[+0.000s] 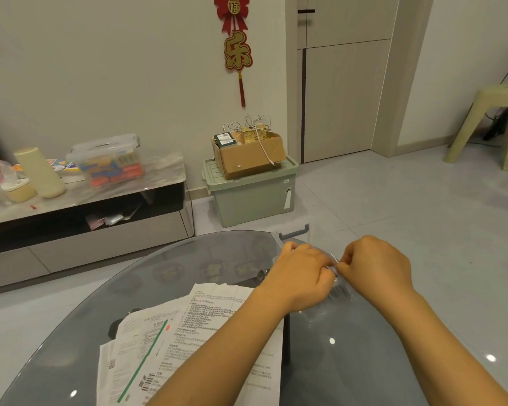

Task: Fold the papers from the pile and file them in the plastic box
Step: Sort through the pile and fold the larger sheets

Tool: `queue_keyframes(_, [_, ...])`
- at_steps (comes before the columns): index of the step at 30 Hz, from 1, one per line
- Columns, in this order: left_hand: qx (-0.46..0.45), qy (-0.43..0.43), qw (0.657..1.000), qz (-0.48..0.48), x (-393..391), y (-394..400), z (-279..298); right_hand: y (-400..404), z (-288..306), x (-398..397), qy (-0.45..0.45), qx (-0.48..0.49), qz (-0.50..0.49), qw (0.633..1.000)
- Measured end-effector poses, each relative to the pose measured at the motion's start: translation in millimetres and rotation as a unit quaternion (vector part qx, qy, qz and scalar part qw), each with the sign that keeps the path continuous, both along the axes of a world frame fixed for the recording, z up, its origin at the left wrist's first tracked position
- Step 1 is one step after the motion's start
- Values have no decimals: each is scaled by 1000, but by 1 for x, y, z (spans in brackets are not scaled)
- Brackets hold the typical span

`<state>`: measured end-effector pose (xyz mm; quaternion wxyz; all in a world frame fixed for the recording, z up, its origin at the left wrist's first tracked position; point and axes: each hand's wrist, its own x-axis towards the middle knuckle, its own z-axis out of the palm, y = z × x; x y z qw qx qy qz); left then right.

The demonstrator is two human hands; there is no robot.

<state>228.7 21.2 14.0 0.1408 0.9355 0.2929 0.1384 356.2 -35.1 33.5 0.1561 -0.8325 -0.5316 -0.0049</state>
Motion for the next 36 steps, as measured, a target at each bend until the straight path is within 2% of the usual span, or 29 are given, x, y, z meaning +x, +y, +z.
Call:
queue_keyframes(9, [-13, 12, 1000, -6, -2, -2, 2, -4, 0, 3, 98, 21, 42, 994])
queue_keyframes(14, [28, 69, 997, -12, 3, 0, 2, -6, 0, 15, 227, 96, 14, 969])
queue_keyframes(18, [26, 120, 992, -23, 9, 1, 7, -6, -3, 17, 247, 117, 10, 962])
queue_keyframes(22, [21, 131, 991, -24, 17, -1, 5, -4, -4, 20, 262, 114, 25, 958])
queue_keyframes(27, [10, 103, 995, 3, 13, -6, 11, -7, -2, 24, 264, 96, 40, 959])
queue_keyframes(32, [-6, 26, 999, 45, -14, -22, 24, -20, 11, 15, 265, 144, 80, 950])
queue_keyframes(36, [6, 11, 997, 78, -50, -49, 30, -37, 16, -2, 261, 146, 128, 946])
